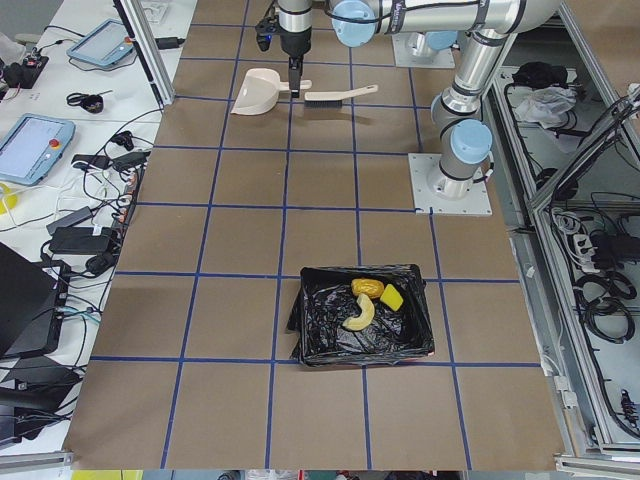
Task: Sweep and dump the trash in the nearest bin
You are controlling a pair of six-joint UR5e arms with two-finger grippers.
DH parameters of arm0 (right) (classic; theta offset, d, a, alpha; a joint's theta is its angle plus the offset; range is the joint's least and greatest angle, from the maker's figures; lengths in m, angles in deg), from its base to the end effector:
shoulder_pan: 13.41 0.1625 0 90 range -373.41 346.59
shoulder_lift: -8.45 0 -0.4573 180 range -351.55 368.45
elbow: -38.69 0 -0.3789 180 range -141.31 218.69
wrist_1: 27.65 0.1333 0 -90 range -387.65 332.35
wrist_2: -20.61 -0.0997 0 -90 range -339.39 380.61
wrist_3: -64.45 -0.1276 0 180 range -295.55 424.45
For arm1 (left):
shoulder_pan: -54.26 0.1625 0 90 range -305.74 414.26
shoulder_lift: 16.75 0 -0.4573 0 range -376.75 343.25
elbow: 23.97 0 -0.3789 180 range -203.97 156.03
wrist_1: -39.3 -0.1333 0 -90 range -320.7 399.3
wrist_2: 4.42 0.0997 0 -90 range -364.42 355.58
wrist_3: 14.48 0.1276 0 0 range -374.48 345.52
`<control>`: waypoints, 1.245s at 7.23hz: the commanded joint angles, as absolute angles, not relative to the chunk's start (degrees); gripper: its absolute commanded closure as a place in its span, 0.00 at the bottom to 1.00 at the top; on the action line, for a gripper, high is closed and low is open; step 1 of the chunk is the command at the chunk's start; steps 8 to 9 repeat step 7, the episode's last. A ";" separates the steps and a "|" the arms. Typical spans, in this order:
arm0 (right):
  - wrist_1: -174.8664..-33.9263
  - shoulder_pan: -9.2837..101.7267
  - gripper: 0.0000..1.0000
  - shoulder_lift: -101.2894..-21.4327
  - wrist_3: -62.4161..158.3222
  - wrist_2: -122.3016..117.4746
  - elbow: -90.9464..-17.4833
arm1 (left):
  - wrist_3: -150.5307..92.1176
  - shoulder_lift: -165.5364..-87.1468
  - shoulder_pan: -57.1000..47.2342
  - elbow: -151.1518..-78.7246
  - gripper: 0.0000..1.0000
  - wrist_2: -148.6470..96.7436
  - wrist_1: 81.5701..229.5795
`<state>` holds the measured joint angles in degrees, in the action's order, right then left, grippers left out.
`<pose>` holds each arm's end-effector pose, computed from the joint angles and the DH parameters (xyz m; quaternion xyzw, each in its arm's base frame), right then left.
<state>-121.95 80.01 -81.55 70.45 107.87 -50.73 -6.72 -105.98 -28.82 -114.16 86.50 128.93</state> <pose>0.1683 -0.4799 0.5051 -0.0830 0.9954 -0.0431 0.0229 -0.0731 -0.4869 0.4977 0.0073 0.9999 -0.0072 0.0090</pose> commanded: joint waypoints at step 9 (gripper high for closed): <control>-121.00 80.02 0.00 -81.38 70.26 108.06 -51.04 | -11.49 -105.34 -32.22 -114.41 0.00 86.99 129.03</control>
